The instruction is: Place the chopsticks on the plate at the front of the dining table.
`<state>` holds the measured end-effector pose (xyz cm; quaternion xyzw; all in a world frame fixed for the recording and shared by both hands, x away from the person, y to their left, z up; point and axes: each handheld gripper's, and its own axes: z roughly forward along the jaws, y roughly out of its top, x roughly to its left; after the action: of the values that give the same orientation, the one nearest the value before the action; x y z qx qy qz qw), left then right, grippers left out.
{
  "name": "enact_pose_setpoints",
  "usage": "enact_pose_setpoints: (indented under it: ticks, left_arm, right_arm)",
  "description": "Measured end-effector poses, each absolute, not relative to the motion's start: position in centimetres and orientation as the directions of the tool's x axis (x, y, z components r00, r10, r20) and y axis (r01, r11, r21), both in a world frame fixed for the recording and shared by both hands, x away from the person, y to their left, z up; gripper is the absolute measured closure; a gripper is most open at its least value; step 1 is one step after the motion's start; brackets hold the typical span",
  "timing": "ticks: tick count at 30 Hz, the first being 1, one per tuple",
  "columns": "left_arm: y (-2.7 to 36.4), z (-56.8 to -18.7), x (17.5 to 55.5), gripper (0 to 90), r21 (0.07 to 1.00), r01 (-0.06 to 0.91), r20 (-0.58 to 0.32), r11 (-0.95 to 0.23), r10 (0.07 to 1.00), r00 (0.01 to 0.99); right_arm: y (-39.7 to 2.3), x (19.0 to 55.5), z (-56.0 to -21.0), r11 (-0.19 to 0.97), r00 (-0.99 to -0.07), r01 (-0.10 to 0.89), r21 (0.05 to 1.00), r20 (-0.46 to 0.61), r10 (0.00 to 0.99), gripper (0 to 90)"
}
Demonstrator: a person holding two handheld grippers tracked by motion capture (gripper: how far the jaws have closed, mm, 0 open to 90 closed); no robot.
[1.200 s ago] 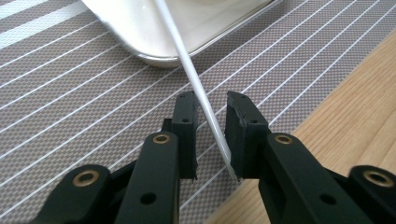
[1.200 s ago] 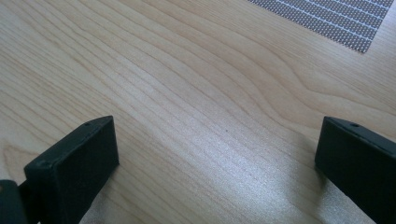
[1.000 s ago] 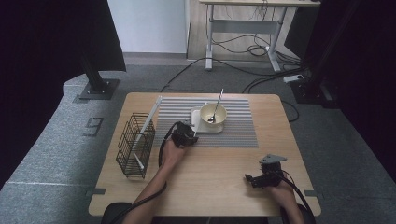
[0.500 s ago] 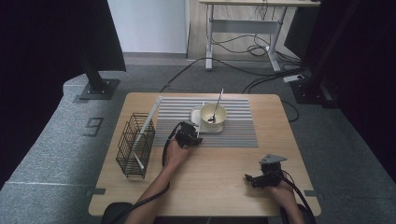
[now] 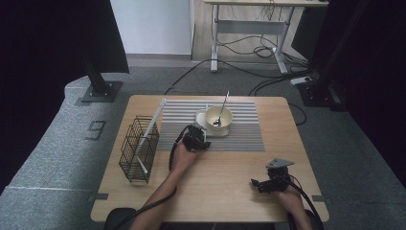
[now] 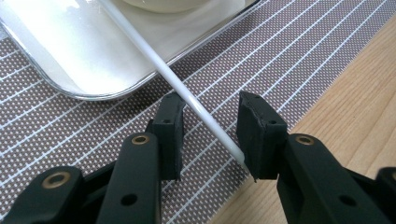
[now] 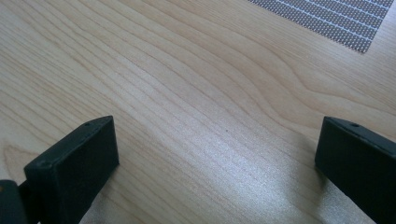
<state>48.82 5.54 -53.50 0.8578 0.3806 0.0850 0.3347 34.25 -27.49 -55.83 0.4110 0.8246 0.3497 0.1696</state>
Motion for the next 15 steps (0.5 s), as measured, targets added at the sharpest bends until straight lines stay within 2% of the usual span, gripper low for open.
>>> enact_pose_setpoints:
  ticks: [9,15]
  left_arm:
    - [5.49,-53.55,48.80,60.2,0.642,0.592,-0.106,-0.488,0.708,0.699]
    - [5.31,-53.66,48.62,46.9,0.647,0.568,-0.073,-0.509,0.700,0.710]
  right_arm:
    - [-27.49,34.25,-55.83,0.417,-0.605,0.559,0.716,0.008,0.796,0.0]
    - [-27.48,34.24,-55.82,0.416,-0.603,0.561,0.715,0.010,0.797,0.0]
